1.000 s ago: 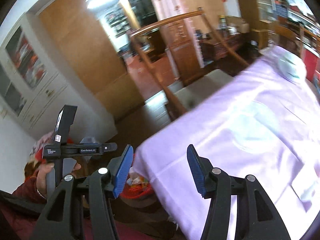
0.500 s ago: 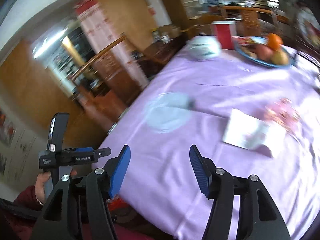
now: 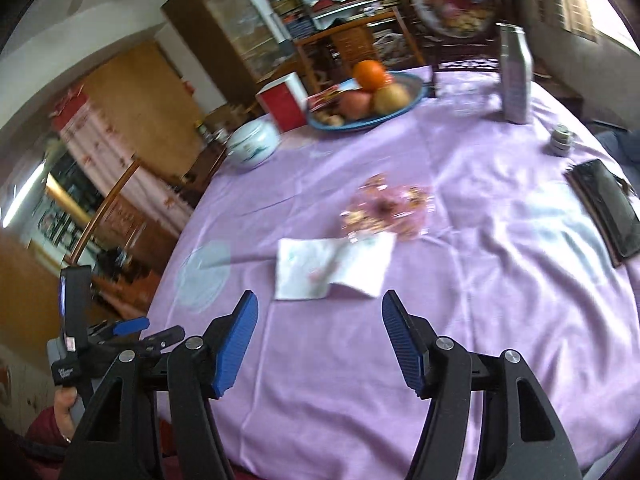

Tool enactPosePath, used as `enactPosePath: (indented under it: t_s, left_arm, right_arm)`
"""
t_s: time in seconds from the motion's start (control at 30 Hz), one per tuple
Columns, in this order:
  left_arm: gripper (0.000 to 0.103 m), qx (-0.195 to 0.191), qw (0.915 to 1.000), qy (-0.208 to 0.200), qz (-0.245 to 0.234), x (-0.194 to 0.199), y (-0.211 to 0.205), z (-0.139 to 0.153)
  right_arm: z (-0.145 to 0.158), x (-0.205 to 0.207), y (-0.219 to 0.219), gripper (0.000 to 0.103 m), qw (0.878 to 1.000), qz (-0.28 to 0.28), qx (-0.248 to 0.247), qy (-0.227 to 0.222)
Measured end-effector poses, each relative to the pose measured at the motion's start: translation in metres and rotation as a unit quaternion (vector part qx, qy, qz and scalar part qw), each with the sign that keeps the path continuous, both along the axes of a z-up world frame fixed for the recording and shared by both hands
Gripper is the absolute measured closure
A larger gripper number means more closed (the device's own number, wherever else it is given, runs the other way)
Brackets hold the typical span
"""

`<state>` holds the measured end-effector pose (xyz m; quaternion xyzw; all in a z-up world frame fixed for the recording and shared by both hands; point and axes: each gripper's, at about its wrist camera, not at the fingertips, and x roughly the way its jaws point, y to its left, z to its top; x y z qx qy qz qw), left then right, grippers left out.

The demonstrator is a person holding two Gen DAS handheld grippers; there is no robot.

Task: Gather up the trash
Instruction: 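Withdraw both open tools from the basket and move them over the table, then lower both open tools toward the paper towel and plastic wrapper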

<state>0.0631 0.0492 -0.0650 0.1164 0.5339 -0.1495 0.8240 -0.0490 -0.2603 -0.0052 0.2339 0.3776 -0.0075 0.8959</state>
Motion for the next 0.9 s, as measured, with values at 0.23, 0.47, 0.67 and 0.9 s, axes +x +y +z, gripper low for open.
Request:
enactPosePath:
  t_s: [0.23, 0.47, 0.67, 0.9]
  left_arm:
    - [0.012, 0.019, 0.9994, -0.008, -0.028, 0.001, -0.045, 0.001]
    - [0.012, 0.032, 0.9989, -0.007, -0.033, 0.001, -0.066, -0.001]
    - [0.012, 0.04, 0.9987, -0.001, -0.032, 0.005, -0.073, -0.005]
    - [0.012, 0.044, 0.9984, 0.007, -0.034, 0.014, -0.081, -0.01]
  right_arm:
    - [-0.005, -0.004, -0.029, 0.037, 1.0, -0.011, 0.006, -0.002]
    - [-0.008, 0.0, -0.044, 0.035, 1.0, -0.01, 0.017, 0.002]
    - [-0.01, 0.007, -0.047, 0.033, 1.0, -0.001, 0.02, 0.004]
    - [-0.016, 0.016, -0.057, 0.03, 1.0, -0.011, 0.028, 0.009]
